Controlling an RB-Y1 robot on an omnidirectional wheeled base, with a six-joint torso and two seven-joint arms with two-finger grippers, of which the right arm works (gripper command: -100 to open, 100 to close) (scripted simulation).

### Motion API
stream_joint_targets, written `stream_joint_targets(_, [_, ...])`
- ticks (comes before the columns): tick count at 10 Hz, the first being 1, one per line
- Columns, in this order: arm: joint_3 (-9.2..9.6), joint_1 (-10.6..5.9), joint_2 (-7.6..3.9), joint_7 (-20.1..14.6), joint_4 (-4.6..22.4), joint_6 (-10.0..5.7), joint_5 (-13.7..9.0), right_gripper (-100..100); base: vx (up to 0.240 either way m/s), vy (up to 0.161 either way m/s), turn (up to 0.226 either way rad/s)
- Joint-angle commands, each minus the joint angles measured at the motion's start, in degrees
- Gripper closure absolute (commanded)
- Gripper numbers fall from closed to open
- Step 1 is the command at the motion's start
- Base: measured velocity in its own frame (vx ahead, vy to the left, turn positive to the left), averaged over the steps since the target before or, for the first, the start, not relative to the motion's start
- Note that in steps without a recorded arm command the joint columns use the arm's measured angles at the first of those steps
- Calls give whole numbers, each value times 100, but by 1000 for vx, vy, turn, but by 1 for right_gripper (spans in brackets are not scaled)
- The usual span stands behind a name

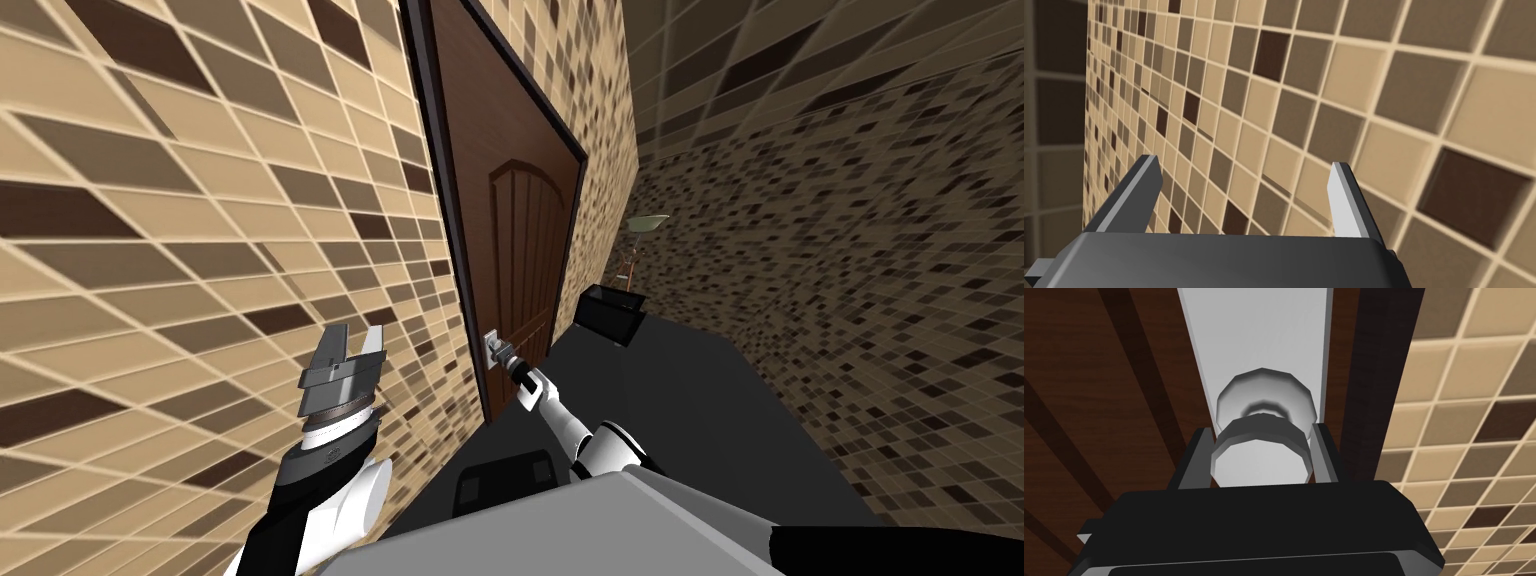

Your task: Pull the door open

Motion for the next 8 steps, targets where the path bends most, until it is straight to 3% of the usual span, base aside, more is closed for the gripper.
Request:
stream_joint_targets(1, [-15, -4, -11, -1, -9, -2, -6, 100, 0, 0, 0])
stream_joint_targets(2, [-15, -4, -11, -1, -9, -2, -6, 100, 0, 0, 0])
stream_joint_targets(8, [-122, 47, -160, -747, -33, 30, -282, 100, -73, -51, 108])
